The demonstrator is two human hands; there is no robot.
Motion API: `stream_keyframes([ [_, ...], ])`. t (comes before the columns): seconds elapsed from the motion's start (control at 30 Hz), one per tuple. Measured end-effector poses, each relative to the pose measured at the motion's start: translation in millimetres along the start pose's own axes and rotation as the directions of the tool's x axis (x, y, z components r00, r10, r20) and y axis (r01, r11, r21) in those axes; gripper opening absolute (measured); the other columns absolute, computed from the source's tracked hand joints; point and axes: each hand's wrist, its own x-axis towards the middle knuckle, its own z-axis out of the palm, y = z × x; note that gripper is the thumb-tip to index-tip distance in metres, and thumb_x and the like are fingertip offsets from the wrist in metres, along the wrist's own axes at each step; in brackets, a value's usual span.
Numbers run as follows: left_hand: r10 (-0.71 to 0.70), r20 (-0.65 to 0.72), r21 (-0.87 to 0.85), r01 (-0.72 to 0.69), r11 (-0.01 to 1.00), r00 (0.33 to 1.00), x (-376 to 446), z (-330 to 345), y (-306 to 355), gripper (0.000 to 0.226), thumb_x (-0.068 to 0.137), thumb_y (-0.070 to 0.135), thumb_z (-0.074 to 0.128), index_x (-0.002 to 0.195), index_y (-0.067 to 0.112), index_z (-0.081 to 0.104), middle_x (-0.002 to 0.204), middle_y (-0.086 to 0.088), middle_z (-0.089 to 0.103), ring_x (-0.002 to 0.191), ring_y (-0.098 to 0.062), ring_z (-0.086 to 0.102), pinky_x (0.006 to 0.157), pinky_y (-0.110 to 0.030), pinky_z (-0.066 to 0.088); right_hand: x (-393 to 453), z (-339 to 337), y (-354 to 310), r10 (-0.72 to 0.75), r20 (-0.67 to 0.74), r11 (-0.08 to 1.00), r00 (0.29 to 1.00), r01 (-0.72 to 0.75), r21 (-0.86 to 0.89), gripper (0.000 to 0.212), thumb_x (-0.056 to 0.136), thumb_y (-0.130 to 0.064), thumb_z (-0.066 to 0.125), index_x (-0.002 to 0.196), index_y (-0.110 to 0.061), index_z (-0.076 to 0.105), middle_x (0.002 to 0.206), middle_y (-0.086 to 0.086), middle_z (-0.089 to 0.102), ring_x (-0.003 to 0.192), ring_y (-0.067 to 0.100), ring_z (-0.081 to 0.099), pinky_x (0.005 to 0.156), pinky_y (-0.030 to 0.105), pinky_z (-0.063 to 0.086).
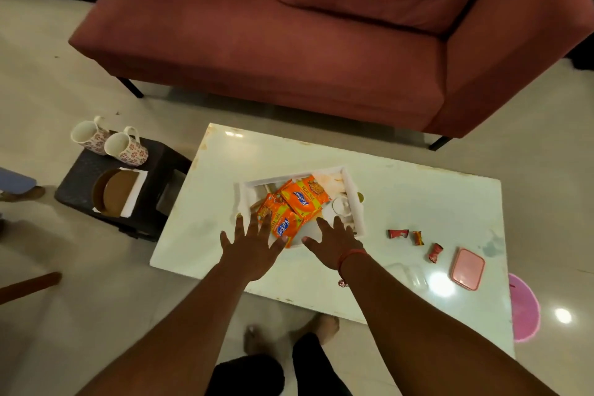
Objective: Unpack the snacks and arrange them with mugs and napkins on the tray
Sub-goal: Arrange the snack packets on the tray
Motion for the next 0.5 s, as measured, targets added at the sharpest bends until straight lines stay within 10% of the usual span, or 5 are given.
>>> stream_keyframes([
  [0.2, 0.062, 0.03, 0.061, -0.064, 0.996, 0.998, 74, 31, -2, 0.072, 0.101, 0.053, 0.029, 0.156, 0.025, -0.009, 0.166, -0.005, -0.006, 0.151, -0.033, -0.009, 0.118, -0.062, 0.004, 69, 25, 3, -0.117, -0.126, 0.992, 0.985, 0.11, -0.06, 0.05, 0.096, -0.046, 0.045, 0.139, -0.02, 0.042, 0.132, 0.013, 0.053, 0.122, 0.035, 0.051, 0.098, 0.047, 0.046],
  [0.5, 0.213, -0.122, 0.125, -0.198, 0.972, 0.969, 159, 74, -11, 0.067, 0.095, 0.038, 0.03, 0.155, 0.011, 0.018, 0.162, -0.014, 0.021, 0.15, -0.035, 0.013, 0.116, -0.065, 0.012, 169, 51, -44, -0.201, -0.317, 0.954, 0.927, 0.111, -0.28, 0.04, 0.089, -0.024, 0.049, 0.128, -0.015, 0.052, 0.128, 0.011, 0.053, 0.115, 0.038, 0.051, 0.086, 0.046, 0.044],
])
